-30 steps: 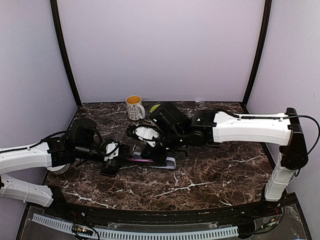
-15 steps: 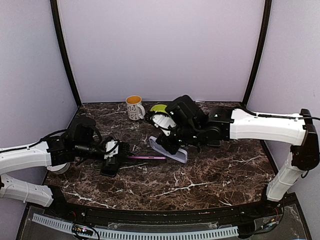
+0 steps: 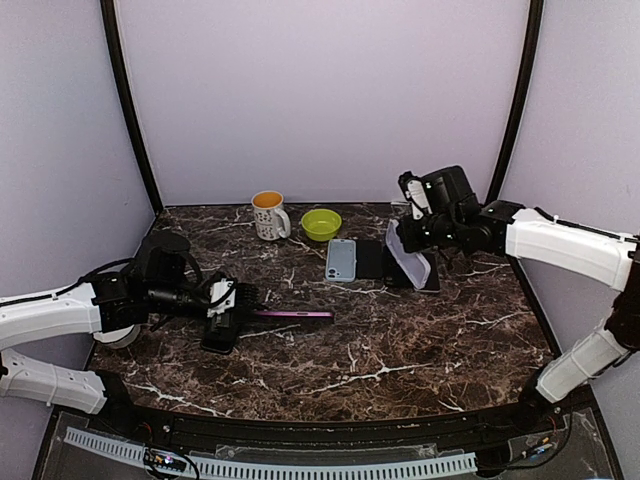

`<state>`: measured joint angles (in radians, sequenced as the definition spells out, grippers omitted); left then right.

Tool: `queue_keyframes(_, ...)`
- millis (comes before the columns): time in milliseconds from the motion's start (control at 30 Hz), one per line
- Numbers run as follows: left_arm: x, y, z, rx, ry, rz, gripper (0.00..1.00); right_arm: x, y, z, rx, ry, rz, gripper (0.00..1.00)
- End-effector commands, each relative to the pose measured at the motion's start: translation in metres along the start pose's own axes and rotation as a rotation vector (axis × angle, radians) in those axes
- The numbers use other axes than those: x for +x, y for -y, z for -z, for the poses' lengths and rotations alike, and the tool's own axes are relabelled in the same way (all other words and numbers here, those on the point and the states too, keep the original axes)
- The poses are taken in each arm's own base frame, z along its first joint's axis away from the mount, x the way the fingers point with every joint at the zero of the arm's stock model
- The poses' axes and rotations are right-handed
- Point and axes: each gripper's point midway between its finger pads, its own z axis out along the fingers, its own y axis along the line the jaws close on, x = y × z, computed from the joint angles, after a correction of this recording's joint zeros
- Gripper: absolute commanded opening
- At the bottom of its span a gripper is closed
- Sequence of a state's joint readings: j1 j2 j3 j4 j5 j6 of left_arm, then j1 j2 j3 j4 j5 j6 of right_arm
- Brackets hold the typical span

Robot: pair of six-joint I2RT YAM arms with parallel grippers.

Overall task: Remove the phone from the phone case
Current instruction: Place the phone case at the center of the board.

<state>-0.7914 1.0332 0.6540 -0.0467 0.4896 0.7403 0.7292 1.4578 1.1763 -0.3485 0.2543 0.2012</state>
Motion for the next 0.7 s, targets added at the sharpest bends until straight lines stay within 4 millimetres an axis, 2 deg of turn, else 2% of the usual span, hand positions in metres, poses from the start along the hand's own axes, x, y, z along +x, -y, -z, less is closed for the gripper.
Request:
queue_keyframes(0, -0.036, -0.017, 0.012, -0.056, 0.102, -0.060, 0.00, -0.016, 0.053, 0.000, -0.005, 0.103, -0.227, 0.00)
queue_keyframes(167, -0.036, -0.017, 0.013, -0.057, 0.103, -0.060, 0.00, 0.008, 0.134, -0.009, 0.064, 0.099, -0.423, 0.00)
queue_keyframes(267, -0.035, -0.017, 0.012, -0.055, 0.102, -0.059, 0.00, 0.020, 0.162, -0.013, 0.051, 0.105, -0.509, 0.00)
queue_keyframes(433, -0.034, -0.016, 0.011, -0.049, 0.100, -0.056, 0.00, 0.047, 0.192, -0.031, 0.039, 0.083, -0.609, 0.00)
queue_keyframes(667, -0.034, -0.015, 0.010, -0.045, 0.101, -0.053, 0.00, 0.070, 0.216, -0.058, 0.049, 0.063, -0.664, 0.00)
